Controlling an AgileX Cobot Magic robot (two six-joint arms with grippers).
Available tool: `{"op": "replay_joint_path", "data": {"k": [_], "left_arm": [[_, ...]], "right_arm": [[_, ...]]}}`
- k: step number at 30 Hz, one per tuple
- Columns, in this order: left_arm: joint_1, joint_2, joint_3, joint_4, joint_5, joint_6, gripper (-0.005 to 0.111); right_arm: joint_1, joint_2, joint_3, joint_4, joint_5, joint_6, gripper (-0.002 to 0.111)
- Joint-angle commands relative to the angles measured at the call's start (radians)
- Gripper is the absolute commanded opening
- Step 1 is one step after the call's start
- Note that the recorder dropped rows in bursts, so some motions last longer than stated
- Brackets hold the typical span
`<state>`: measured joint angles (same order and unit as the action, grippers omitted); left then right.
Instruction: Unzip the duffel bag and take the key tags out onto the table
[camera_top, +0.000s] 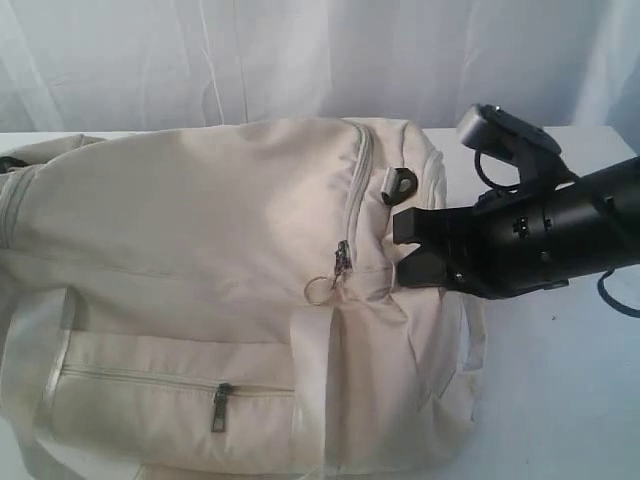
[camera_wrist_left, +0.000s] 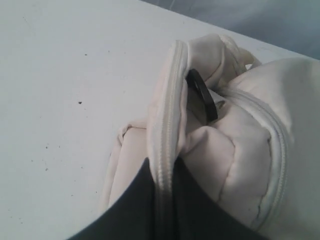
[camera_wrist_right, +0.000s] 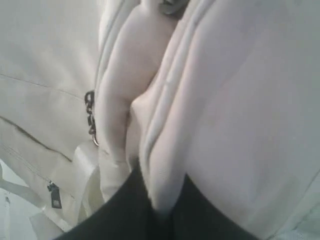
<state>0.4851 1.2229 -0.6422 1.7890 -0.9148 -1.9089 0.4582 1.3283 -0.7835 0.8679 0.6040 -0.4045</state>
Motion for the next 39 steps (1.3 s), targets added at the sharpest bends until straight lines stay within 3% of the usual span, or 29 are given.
{"op": "replay_joint_path", "data": {"k": [1,7,9,14,16,17,21,23,26,28,30,33,39], "left_arm": [[0.060,-0.042,-0.046,-0.045,0.078,-0.023,0.000],[0.099,-0.048,-0.056,-0.045,0.139,0.022,0.001],[0.099,-0.048,-0.056,-0.045,0.146,0.072,0.008],[0.099,-0.048,-0.056,-0.045,0.300,0.077,0.062],[0.099,-0.048,-0.059,-0.069,0.343,0.034,0.073],[0.099,-0.048,-0.065,-0.081,0.319,0.022,0.072],[0.092,-0.048,-0.117,-0.112,-0.119,-0.029,0.072],[0.052,-0.048,-0.143,-0.134,-0.306,-0.027,0.072],[-0.052,-0.048,-0.167,-0.114,-0.306,-0.025,0.072],[-0.183,-0.048,-0.169,-0.048,-0.306,-0.021,0.072],[-0.269,-0.048,-0.169,-0.045,-0.306,-0.020,0.072],[-0.371,-0.048,-0.169,-0.045,-0.290,-0.020,0.072],[-0.490,-0.046,-0.159,-0.045,-0.187,-0.008,0.072]], "right_arm": [[0.001,0.041,-0.006,0.045,0.004,-0.031,0.000],[0.053,0.094,-0.006,0.155,-0.033,-0.158,0.000],[0.071,0.094,-0.006,0.155,-0.038,-0.175,0.000],[0.083,0.094,-0.006,0.157,-0.080,-0.178,0.000],[0.083,0.094,-0.006,0.168,-0.078,-0.178,0.000],[0.083,0.094,-0.006,0.170,-0.078,-0.178,0.000],[0.083,0.094,-0.006,0.170,-0.082,-0.178,0.000],[0.083,0.094,-0.006,0.170,-0.090,-0.178,0.000],[0.083,0.094,-0.006,0.170,-0.095,-0.178,0.000],[0.083,0.094,-0.006,0.170,-0.095,-0.178,0.000],[0.083,0.094,-0.006,0.175,-0.095,-0.178,0.000],[0.083,0.094,-0.006,0.179,-0.095,-0.178,0.000],[0.083,0.094,-0.006,0.207,-0.091,-0.178,0.000]]}}
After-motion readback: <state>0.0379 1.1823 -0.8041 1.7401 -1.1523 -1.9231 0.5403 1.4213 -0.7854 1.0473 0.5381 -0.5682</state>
